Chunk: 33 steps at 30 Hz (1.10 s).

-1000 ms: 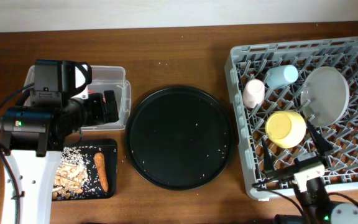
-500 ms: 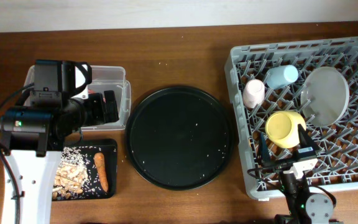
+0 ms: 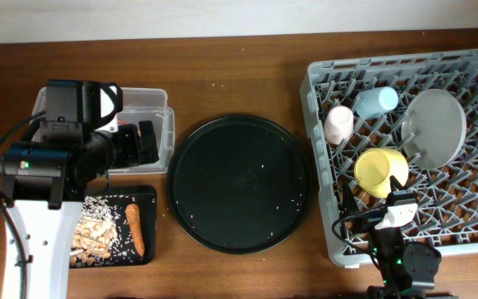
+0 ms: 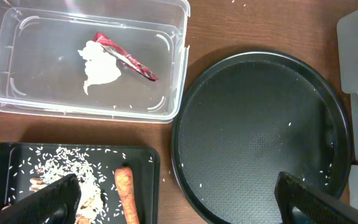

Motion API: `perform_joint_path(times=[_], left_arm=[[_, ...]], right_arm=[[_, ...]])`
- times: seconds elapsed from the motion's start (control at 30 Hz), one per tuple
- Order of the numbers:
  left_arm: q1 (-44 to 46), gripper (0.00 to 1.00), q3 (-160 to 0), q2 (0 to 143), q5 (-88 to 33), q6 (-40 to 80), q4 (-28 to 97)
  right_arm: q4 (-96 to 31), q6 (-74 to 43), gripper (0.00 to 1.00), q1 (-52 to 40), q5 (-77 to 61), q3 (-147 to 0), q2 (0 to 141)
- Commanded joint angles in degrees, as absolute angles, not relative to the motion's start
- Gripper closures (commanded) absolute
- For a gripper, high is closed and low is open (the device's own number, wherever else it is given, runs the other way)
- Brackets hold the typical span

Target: Sort waste into correct bins and load items into the dishwasher rack

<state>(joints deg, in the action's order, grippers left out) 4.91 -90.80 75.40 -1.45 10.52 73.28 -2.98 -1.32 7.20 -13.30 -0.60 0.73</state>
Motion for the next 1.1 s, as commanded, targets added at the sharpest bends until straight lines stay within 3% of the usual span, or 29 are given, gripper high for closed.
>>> perform_joint_path(times=[0.0,0.37,0.57,0.77,0.93,1.07], left_arm=[[4.7,0.01,-91.0,75.3,-1.2,11.2,73.2],[4.7,0.01,-90.8,73.7,-1.0,11.2,73.1],[4.7,0.01,-86.3,57.7,-1.1,11.2,73.1],[4.7,0.01,-62.4,32.2,3.5,10.6,72.2],[4.7,0.01,-37.3,13.8,3.2,10.7,52.4],[4.7,0.01,-20.1,8.8,2.3,10.7,25.6]], right_arm=[[-3.2,-1.8,0.02,7.5,-12.8,-0.3,0.2],[-3.2,-1.8,0.02,7.5,-12.8,-0.3,0.2],[-3.2,-1.8,0.02,7.5,-12.8,-0.3,0.2],[-3.2,-1.8,0.02,7.5,-12.8,-0.3,0.2],[-3.2,-1.8,0.02,7.5,-12.8,-0.3,0.2],[-3.2,-1.8,0.02,7.5,-12.8,-0.3,0.2]])
